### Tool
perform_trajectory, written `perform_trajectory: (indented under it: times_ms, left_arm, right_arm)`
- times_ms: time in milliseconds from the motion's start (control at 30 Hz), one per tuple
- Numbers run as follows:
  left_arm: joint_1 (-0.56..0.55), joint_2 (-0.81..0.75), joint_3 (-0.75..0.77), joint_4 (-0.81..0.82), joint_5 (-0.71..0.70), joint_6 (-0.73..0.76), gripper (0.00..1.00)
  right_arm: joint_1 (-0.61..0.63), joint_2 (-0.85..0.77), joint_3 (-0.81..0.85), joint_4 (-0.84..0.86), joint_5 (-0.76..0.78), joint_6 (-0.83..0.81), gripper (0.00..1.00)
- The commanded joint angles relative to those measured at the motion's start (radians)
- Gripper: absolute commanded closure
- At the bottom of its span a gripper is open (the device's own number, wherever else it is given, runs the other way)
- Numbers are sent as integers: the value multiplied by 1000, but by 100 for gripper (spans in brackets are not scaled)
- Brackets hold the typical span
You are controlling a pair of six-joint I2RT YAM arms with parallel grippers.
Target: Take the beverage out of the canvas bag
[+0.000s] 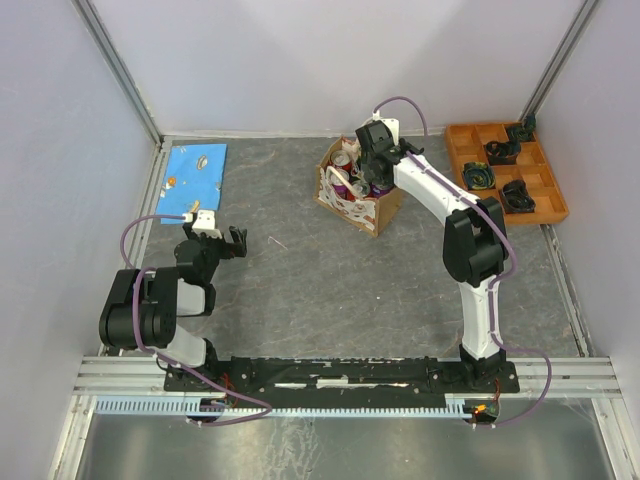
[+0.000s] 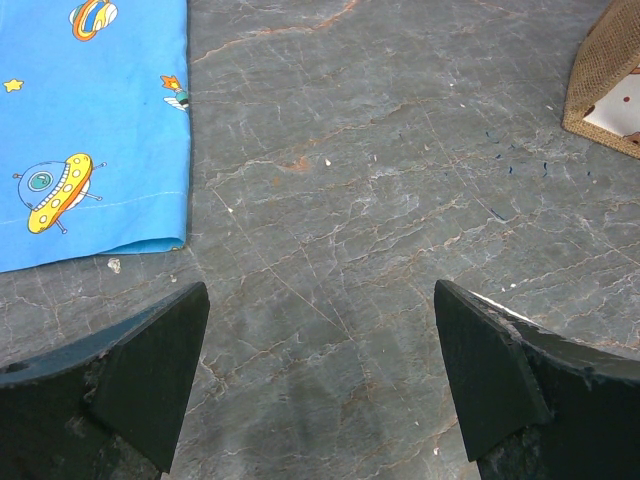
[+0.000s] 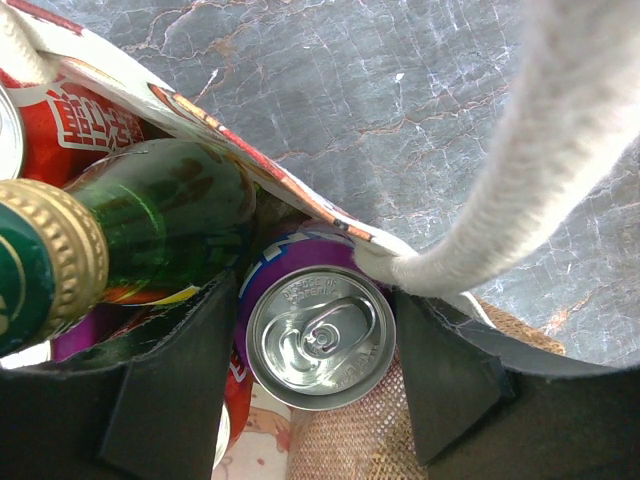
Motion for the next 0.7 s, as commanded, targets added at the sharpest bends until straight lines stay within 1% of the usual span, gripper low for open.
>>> perform_trajectory:
  times_ms: [0,100,167,300,400,467,667]
  left_arm:
    - [3,3,8,61,-18,15,1]
    - [2,3,8,62,-19,16,1]
    - [3,5,8,62,-18,15,1]
    - [3,5,8,63,-18,15,1]
    - [3,5,7,63,-18,16,1]
    - [3,5,7,64,-18,15,1]
    - [3,5,7,64,-19,15,1]
  right_arm:
    - [-16,131,-75,-220,3,-43,34]
    - [-14,138,-73,-225,19,-30,32]
    - [-13,126,-83,-212,24,-34,27]
    - [-3,86,-88,-189,82,-70,23]
    - [11,59,-81,-185,165,-102,22]
    - [14,44,-79,-183,192,-116,22]
    - [16,51,-81,-175,166,-122,21]
